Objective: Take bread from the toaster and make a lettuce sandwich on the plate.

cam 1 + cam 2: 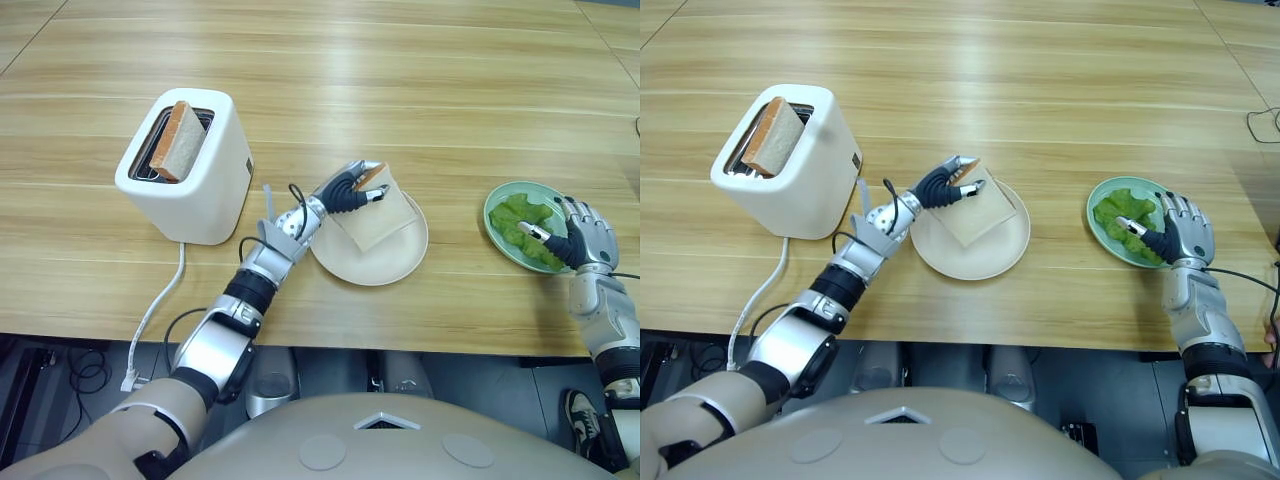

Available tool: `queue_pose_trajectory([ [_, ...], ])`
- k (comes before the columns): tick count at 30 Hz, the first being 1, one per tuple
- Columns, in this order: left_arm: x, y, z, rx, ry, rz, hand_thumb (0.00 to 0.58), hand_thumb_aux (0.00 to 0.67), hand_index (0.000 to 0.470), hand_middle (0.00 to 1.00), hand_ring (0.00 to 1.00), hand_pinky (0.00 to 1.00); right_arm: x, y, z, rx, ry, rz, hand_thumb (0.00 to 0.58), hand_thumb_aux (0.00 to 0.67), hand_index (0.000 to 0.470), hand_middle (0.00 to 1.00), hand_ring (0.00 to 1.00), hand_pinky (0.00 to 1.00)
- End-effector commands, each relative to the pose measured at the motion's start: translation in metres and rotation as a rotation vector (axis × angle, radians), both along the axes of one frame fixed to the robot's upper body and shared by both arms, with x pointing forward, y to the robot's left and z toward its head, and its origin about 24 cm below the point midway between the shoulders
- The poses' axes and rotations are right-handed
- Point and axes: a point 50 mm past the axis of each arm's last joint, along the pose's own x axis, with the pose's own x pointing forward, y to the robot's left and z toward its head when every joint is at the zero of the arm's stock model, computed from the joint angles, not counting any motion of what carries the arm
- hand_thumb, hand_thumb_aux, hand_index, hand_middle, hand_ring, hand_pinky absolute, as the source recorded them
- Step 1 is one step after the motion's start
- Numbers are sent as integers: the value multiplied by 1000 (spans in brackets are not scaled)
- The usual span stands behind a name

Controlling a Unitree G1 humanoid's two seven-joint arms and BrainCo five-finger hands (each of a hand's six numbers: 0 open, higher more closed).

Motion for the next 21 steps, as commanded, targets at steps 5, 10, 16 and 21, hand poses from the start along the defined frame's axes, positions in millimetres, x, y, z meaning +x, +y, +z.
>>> queue_pose_trajectory([
  [5, -2, -4, -14, 263, 67, -176, 580, 670, 460, 1000, 1000, 1000, 5, 0, -5, -57, 73, 20, 0, 0, 0, 0, 0, 0],
  [10, 2, -6, -29, 340, 161, -222, 571, 589, 404, 1000, 1000, 1000, 5, 1, -12, -82, 106, 22, 0, 0, 0, 0, 0, 0],
  [16, 4, -11, -41, 368, 249, -248, 559, 544, 373, 1000, 1000, 1000, 5, -1, -16, -90, 133, 19, 265, 176, 121, 0, 0, 0],
  [21, 8, -12, -46, 410, 271, -232, 392, 289, 198, 1000, 1000, 1000, 3, -2, -21, -96, 155, 15, 516, 447, 307, 0, 0, 0],
])
